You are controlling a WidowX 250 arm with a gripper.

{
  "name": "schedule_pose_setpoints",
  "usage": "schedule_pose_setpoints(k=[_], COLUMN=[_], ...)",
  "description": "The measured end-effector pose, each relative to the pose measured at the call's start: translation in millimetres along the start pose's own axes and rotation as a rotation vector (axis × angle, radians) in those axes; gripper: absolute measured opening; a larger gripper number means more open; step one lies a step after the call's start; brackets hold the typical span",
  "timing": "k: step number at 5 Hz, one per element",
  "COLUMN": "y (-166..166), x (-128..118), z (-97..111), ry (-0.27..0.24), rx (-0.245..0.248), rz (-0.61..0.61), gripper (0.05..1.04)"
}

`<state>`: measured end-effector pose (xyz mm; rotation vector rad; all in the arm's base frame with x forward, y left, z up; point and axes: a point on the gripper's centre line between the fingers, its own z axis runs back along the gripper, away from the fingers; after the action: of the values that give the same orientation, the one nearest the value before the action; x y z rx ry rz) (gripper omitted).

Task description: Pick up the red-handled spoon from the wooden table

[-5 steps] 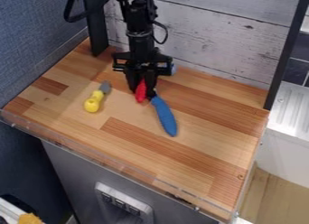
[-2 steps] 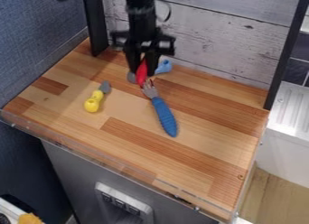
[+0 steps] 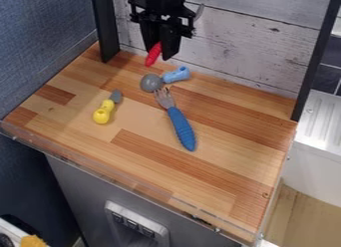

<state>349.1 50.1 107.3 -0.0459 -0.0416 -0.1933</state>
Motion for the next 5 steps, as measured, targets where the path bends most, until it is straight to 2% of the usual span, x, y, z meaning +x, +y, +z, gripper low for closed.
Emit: schedule_pose_setpoints(k=[1, 2, 3, 4, 5], y=[-5, -7, 2, 27, 53], x=[-3, -2, -1, -2, -7], z=[3, 8, 19, 26, 28], ry=[0.025, 0.039, 0.038, 0.029, 0.035], rx=[-0.002, 0.016, 0.047, 0.076, 0.081], rz=[-0.072, -0.026, 0.107, 0.287, 0.407], gripper=[0.368, 0.368, 0.368, 0.368, 0.366])
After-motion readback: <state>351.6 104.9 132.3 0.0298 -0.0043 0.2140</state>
